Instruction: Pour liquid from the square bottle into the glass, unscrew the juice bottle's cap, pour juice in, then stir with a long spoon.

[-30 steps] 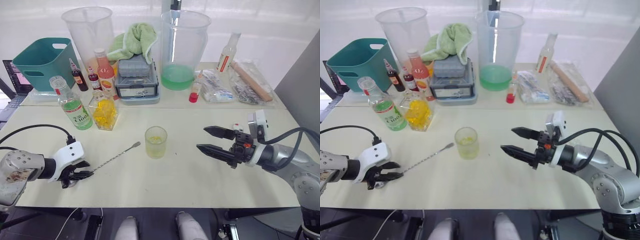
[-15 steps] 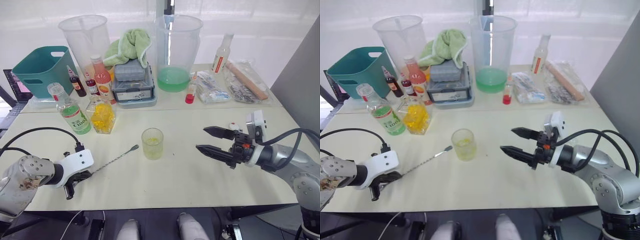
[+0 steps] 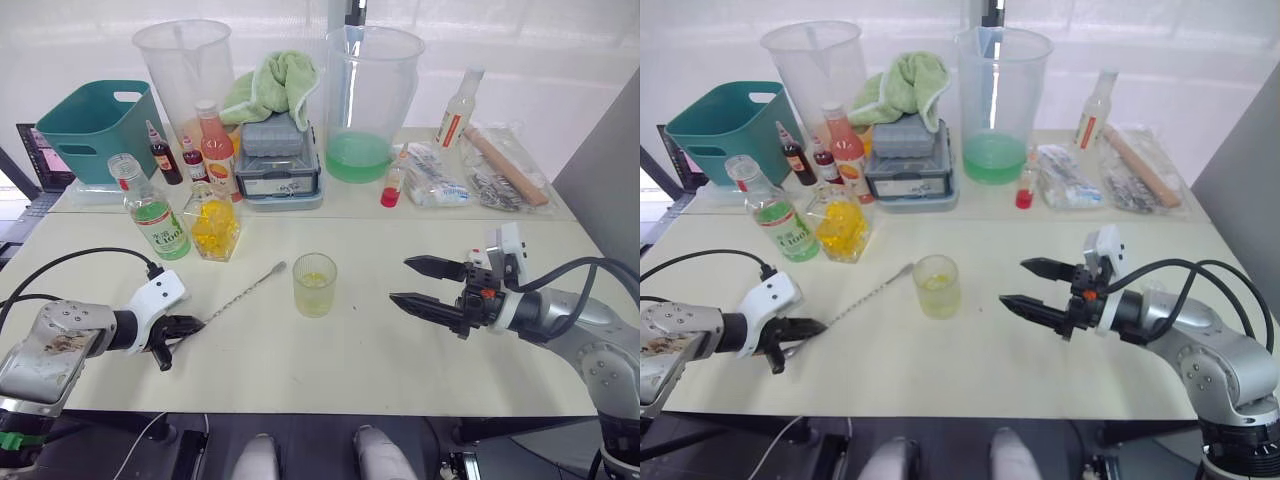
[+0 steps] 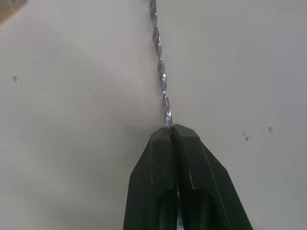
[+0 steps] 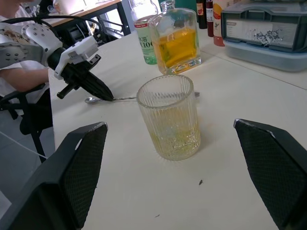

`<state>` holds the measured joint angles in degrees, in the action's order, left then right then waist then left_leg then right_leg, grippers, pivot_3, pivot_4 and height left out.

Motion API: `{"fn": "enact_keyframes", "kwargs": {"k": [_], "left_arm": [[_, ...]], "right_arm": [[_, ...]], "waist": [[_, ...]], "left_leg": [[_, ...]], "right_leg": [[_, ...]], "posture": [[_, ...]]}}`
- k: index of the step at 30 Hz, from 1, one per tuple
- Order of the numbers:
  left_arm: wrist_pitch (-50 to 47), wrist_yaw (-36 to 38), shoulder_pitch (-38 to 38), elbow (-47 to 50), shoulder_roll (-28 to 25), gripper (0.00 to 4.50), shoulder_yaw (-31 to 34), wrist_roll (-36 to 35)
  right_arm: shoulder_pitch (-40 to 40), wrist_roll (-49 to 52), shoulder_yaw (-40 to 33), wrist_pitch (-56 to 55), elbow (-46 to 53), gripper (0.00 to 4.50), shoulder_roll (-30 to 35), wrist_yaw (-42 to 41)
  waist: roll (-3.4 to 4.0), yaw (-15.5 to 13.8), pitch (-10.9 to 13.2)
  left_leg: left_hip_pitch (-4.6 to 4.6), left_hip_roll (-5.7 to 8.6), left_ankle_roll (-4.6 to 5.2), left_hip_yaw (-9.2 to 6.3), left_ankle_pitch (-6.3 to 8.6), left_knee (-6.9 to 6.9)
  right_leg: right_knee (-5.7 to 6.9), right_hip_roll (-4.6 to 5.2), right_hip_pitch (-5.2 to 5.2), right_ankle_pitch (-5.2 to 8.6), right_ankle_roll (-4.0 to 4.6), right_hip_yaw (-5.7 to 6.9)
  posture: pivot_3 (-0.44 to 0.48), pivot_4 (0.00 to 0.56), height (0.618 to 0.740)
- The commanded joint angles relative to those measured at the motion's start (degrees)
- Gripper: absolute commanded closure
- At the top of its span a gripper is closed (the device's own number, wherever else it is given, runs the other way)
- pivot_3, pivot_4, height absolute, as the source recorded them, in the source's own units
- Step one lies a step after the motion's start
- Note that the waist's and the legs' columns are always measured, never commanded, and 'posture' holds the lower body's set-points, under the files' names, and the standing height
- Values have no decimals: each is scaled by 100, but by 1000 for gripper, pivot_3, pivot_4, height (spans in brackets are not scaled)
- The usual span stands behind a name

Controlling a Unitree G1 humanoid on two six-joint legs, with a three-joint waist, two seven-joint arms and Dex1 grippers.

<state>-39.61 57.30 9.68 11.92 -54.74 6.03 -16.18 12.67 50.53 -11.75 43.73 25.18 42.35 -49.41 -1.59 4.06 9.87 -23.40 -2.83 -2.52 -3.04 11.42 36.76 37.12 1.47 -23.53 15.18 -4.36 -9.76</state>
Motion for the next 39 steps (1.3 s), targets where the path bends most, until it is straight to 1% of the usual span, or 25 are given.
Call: {"fn": "enact_keyframes", "kwargs": {"k": [1,5,7,10,15,18,21,23,25,27,30,34,39], "left_arm": [[179,-153,309,55,91,4483,423,-228],[166,-320,531,6,214,4483,529,-331],[224,-358,648,15,325,4483,590,-444],[310,-458,849,60,559,4483,747,-655],[302,-671,1229,213,937,4483,933,-1049],[258,-777,1419,380,1123,4483,932,-1285],[163,-775,1534,590,1354,4483,856,-1655],[158,-757,1542,792,1537,4483,638,-1808],[119,-792,1590,879,1646,4483,528,-1906],[26,-858,1671,932,1731,4483,468,-2041],[-38,-891,1722,996,1795,4483,330,-2120],[-97,-1008,1761,1100,1848,4483,219,-2168],[-151,-1114,1736,1175,1858,4483,138,-2207]], "right_arm": [[111,15,-40,-111,50,0,64,-99],[154,9,-46,-90,33,0,59,-128],[182,29,-56,-78,8,0,45,-125],[215,94,-81,-53,-23,0,2,-91],[454,726,-293,323,-185,0,-220,220],[716,1031,-411,406,-301,0,-438,609],[1018,1275,-392,549,-477,0,-768,1180],[1320,1366,-288,610,-682,0,-1252,1847],[1533,1426,-255,660,-801,0,-1611,2322],[1705,1700,-309,807,-927,0,-1961,2812],[1946,1822,-253,806,-1009,0,-2382,3368],[2139,2080,-253,730,-1026,0,-2878,3902],[2262,2195,-263,613,-1029,0,-3179,4247]], "waist": [[-10,-6,-1],[-10,-4,-2],[-12,-8,-1],[-14,-9,0],[-16,-9,-1],[-16,-9,-1],[-16,-1,-2],[-18,10,-3],[-18,8,-3],[-18,3,-3],[-18,5,-3],[-17,8,-3],[-16,9,-3]], "left_leg": [[-12,0,0,-2,0,0],[-62,0,2,-6,1,-1],[-65,0,3,-7,1,-1],[-67,1,2,-9,1,5],[-66,1,0,-12,-2,13],[-68,1,-1,-12,-2,15],[-67,1,0,-14,-2,14],[-68,1,0,-13,-2,14],[-65,1,-1,-14,-3,14],[-67,1,-2,-17,-3,14],[-69,1,-2,-18,-3,14],[-69,2,-2,-18,-3,14],[-69,2,-2,-19,-3,14]], "right_leg": [[0,0,-12,0,0,2],[5,-1,-60,-6,4,4],[6,0,-63,-23,33,4],[5,0,-61,-27,32,8],[6,-2,-56,-26,14,8],[6,-1,-57,-29,16,8],[7,-2,-57,-37,30,8],[7,-2,-57,-39,32,8],[10,-3,-56,-41,35,8],[14,-4,-59,-42,36,8],[16,-4,-60,-43,38,8],[17,-3,-60,-43,38,8],[19,-4,-60,-44,38,9]], "posture": [[0,150,728],[0,150,728],[0,150,728],[0,150,728],[0,150,728],[0,150,728],[0,150,728],[0,150,728],[0,150,728],[0,150,728],[0,150,728],[0,150,728],[0,150,728]]}}
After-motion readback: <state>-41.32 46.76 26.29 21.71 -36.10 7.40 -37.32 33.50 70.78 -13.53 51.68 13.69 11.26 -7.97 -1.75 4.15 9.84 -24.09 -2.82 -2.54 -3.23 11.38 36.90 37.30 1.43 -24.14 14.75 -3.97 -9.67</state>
